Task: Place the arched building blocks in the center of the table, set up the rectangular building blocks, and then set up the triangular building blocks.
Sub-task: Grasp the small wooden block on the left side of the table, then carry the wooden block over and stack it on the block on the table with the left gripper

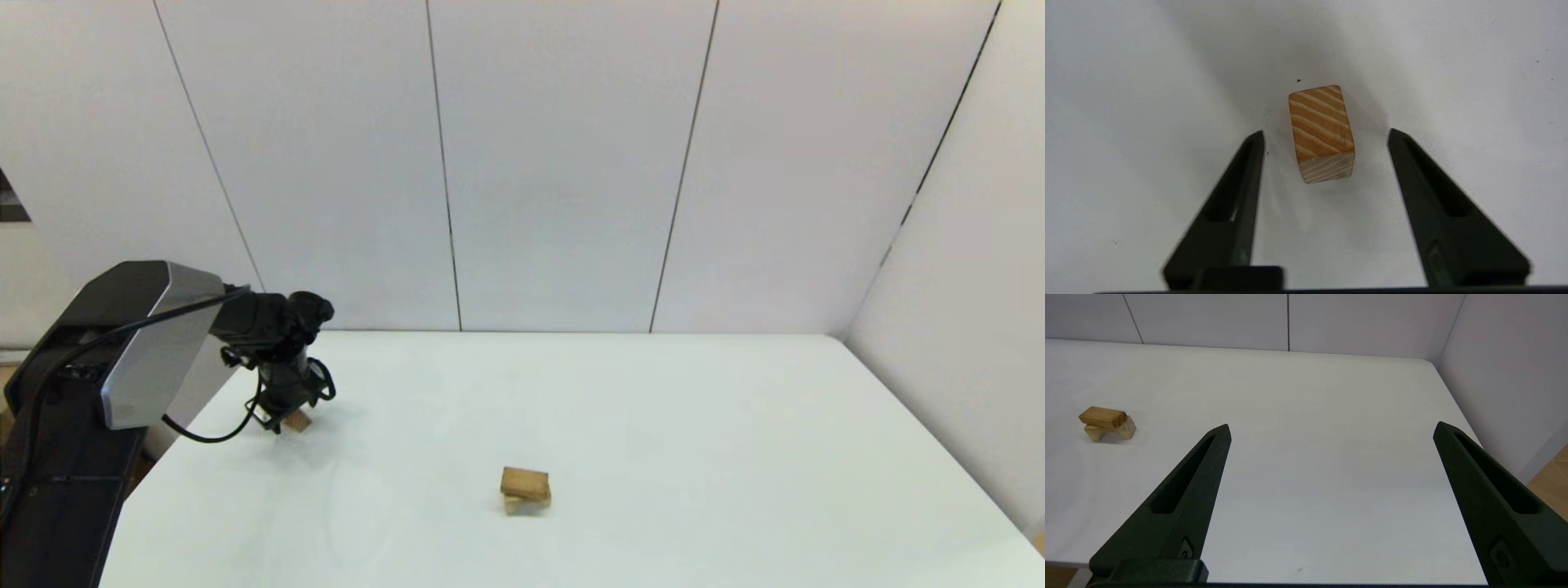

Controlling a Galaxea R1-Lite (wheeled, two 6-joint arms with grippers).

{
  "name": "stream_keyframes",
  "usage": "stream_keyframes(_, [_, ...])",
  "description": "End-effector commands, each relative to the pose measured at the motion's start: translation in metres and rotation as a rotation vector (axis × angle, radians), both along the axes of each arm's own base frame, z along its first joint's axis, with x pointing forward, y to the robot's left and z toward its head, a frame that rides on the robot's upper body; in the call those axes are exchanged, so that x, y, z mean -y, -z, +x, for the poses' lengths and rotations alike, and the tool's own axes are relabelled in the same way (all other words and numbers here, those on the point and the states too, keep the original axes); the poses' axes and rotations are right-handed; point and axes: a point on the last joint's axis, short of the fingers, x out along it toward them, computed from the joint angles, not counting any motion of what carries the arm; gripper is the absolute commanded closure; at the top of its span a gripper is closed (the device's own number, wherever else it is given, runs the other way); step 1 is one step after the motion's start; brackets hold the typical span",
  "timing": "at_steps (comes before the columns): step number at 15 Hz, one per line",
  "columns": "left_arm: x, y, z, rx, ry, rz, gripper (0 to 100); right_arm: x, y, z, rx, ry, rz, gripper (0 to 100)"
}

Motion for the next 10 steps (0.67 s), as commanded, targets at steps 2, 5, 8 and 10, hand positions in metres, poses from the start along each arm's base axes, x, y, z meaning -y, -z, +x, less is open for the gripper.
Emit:
stream_keyframes(2, [0.0,0.001,0.0,-0.005,-0.006,0.008,100,0.0,0.0,0.0,-0.002,-0.001,0.0,0])
stream_keyframes(5, [0.0,0.001,0.0,-0.005,-0.006,0.006,100,0.0,0.0,0.0,-0.002,-0.001,0.0,0])
stream_keyframes(8, [0.003,-0.01,-0.003,0.001,-0.002,0.004,100,0.0,0.0,0.0,0.0,-0.001,0.0,0])
stream_keyframes(10, [0.02,-0.052,-0.01,0.046,0.048,-0.02,100,0.0,0.0,0.0,-0.002,-0.001,0.0,0])
